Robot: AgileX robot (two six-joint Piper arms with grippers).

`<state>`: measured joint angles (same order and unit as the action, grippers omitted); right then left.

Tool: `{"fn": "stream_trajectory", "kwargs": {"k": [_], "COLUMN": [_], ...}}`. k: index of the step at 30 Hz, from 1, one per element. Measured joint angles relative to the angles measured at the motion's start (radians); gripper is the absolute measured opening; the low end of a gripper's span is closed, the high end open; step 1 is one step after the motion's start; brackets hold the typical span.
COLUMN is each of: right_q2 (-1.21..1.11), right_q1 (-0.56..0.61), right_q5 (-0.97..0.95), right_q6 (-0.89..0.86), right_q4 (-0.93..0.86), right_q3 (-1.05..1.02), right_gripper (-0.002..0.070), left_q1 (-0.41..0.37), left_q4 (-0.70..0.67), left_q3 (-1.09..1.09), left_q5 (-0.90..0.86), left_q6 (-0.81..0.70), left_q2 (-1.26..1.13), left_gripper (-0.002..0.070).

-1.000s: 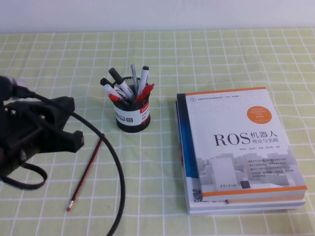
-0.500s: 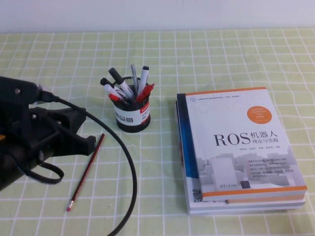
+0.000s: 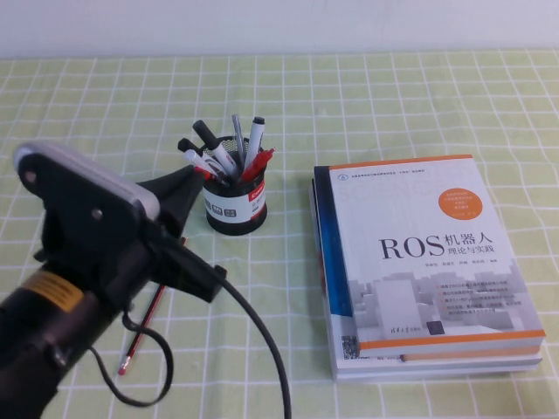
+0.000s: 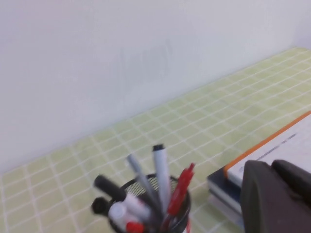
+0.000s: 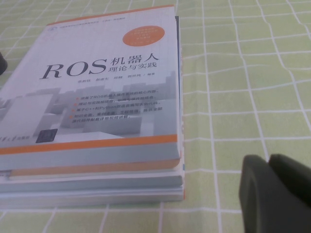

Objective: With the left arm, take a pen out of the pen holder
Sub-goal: Pick up the pen from the pen holder

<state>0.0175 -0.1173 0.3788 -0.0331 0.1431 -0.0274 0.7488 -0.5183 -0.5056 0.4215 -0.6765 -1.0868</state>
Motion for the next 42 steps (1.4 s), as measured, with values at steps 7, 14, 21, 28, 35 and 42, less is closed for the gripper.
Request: {"fn": "stream_trajectory", "kwargs": {"k": [7, 14, 21, 28, 35, 42], "right_q2": [0.0, 0.0, 0.0, 0.0, 0.0, 0.0], "right_q1": [0.0, 0.0, 0.0, 0.0, 0.0, 0.0], "right_q5": [0.0, 0.0, 0.0, 0.0, 0.0, 0.0], "right_q6": [0.0, 0.0, 0.0, 0.0, 0.0, 0.0], "right_q4": [0.0, 0.0, 0.0, 0.0, 0.0, 0.0], "right_q3": [0.0, 0.0, 0.0, 0.0, 0.0, 0.0], "right_gripper": [-0.0012, -0.0013, -0.0012, -0.0012, -0.0013, -0.0013], "left_q1": [0.004, -0.003, -0.009, -0.011, -0.057, -0.09], "left_q4": [0.337, 0.36, 0.365, 0.365, 0.37, 0.393], "left_q3": [0.028, 0.029, 0.025, -0.061, -0.152, -0.23], "left_q5": [0.15, 0.294, 0.395, 0.405, 0.407, 0.391], "left_q6": [0.318, 0.356, 0.327, 0.247, 0.205, 0.205], "left_q2": [-0.118, -0.248, -0.385, -0.475, -0.559, -0.642], "left_gripper": [0.0162, 0.0454, 0.0446, 0.0437, 0.0434, 0.0423]}}
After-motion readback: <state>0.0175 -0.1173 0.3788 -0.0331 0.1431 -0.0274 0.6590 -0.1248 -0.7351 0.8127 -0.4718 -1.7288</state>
